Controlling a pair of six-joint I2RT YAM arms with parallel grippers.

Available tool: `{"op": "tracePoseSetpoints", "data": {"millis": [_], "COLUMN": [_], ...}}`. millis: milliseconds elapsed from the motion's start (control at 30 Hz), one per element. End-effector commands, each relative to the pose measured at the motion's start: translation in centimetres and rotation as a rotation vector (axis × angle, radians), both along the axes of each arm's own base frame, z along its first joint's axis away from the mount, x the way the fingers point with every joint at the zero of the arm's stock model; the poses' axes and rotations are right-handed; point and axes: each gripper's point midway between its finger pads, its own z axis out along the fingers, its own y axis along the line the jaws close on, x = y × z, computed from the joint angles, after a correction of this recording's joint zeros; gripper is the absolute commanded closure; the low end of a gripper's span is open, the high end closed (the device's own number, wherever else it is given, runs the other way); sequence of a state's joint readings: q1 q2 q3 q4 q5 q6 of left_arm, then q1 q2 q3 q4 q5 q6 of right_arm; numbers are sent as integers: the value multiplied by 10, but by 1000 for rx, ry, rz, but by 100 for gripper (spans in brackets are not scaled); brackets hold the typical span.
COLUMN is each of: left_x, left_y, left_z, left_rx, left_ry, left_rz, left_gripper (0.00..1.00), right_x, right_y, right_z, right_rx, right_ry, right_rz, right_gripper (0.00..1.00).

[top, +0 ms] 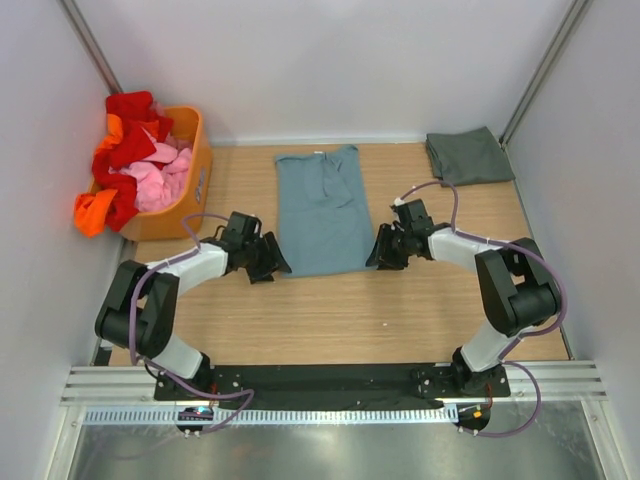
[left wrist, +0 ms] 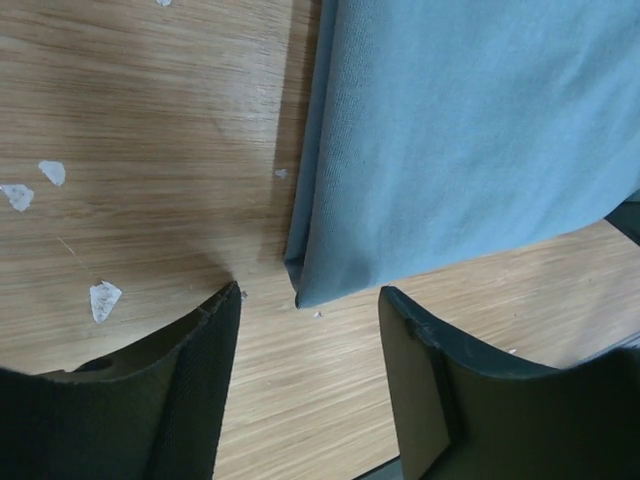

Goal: Fold and stack the t-shirts
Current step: Fold the tshirt

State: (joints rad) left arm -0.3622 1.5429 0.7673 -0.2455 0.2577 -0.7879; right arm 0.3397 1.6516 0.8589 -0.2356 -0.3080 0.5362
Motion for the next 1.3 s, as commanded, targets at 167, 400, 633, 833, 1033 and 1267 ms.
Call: {"op": "tracePoseSetpoints", "data": {"millis": [167, 400, 633, 833, 1033, 1267], "left_x": [3, 7, -11, -56, -102, -130], "left_y": [-7, -18, -16, -25, -28, -22], "left_z": [-14, -14, -4, 19, 35, 65], "left_rx": [-10, 0, 70, 113, 121, 108], "left_ry": [-6, -16, -25, -39, -76, -111], "left_rz": [5, -12, -27, -91, -91, -77], "left_gripper": [69, 100, 100, 100, 100, 100], "right_x": [-9, -17, -36, -75, -117, -141], "right_y": [-2, -3, -8, -20, -23, -14], "right_z": [-22, -19, 3, 21, 40, 75], "right_rx": [-6, 5, 30, 28, 43, 60], "right_ry": [34, 31, -1, -7, -35, -83], "right_rz": [-4, -1, -11, 7, 10, -47], "right_gripper": [73, 93, 99, 99, 99, 99]}}
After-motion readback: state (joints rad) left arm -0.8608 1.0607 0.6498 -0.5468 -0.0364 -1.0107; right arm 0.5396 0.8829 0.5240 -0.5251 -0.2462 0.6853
